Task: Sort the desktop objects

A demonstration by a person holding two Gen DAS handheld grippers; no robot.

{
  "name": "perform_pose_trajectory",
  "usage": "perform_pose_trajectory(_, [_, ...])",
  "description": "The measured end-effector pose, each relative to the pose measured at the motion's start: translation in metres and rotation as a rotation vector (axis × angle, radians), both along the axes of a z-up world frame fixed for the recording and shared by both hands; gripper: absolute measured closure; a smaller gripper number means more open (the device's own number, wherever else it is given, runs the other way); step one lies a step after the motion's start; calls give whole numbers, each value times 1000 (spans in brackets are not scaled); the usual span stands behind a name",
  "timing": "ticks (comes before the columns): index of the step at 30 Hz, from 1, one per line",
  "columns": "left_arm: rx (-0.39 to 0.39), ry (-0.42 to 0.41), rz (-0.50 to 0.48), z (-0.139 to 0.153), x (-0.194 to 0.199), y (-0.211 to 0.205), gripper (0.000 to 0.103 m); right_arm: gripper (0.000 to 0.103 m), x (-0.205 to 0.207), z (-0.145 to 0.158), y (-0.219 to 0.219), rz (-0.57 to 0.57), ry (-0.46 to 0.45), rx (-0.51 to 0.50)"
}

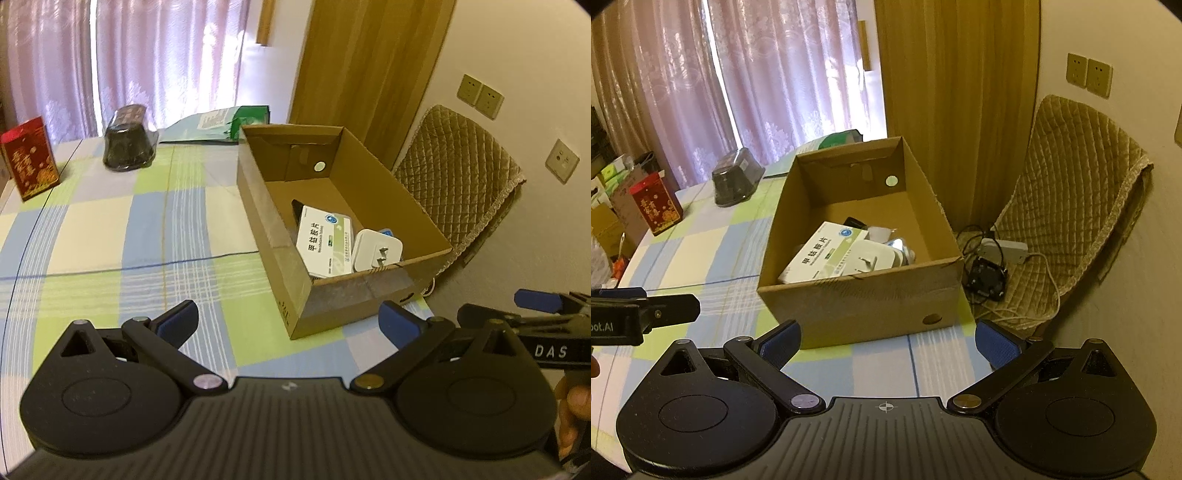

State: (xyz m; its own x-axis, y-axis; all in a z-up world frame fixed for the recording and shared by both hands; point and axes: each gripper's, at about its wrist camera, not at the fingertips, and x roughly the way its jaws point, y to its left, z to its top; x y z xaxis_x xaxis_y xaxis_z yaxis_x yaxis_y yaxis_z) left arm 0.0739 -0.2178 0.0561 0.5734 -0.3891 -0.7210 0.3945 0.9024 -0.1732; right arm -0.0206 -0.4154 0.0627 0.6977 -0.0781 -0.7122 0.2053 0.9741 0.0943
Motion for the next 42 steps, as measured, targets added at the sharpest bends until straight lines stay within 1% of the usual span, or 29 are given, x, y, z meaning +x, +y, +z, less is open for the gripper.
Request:
perform_pose_trajectory(12, [-25,-4,34,14,-19,19,1,0,-10,13,18,1,3,-18])
perform_pose_trajectory(26, [12,-27,24,20,-41,21,1,0,-24,23,31,-10,5,-13])
perform_pose_trajectory(35, [64,-60,5,21,-54,21,1,0,-31,27,35,-8,11,5])
perform_pose_trajectory(42, [79,-66,-5,23,-61,26,1,0,-36,34,37,-7,3,6])
